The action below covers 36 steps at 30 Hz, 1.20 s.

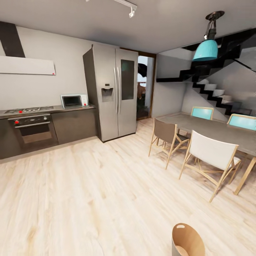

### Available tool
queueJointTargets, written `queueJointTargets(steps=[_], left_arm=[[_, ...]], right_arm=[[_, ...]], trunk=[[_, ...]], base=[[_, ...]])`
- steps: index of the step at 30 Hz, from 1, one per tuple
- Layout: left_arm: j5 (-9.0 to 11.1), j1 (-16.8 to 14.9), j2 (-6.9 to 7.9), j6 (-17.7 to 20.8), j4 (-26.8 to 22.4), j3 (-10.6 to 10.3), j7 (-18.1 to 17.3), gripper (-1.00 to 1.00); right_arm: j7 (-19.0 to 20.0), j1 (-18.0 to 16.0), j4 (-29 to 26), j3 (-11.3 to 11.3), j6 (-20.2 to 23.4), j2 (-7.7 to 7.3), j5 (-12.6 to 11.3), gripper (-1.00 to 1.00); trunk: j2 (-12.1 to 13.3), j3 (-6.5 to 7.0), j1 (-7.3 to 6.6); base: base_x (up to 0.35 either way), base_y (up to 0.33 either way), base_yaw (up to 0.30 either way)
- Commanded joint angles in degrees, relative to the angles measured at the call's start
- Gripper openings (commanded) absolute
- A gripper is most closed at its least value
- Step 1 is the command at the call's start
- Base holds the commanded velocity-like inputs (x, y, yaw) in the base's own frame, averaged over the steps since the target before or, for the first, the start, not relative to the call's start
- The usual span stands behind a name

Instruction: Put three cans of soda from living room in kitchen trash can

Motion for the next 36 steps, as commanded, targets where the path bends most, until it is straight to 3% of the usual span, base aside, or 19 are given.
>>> queueJointTargets(steps=[1,20,36], left_arm=[[0.00,0.00,0.00,0.00,0.00,0.00,0.00,1.00],[0.00,0.00,-0.14,-0.02,-0.06,0.00,0.00,1.00],[0.00,0.00,-0.19,-0.13,-0.17,0.00,0.00,1.00]], right_arm=[[0.00,0.00,0.00,0.01,0.00,0.00,0.01,1.00],[0.00,0.00,0.00,0.05,0.00,0.02,0.03,1.00],[0.00,0.00,0.00,0.05,0.00,0.02,0.03,1.00]], trunk=[[0.00,0.00,0.00],[0.00,0.00,0.00],[0.00,0.00,0.00]], base=[[0.321,-0.062,-0.039],[0.324,-0.105,-0.006],[0.291,-0.205,0.000]])
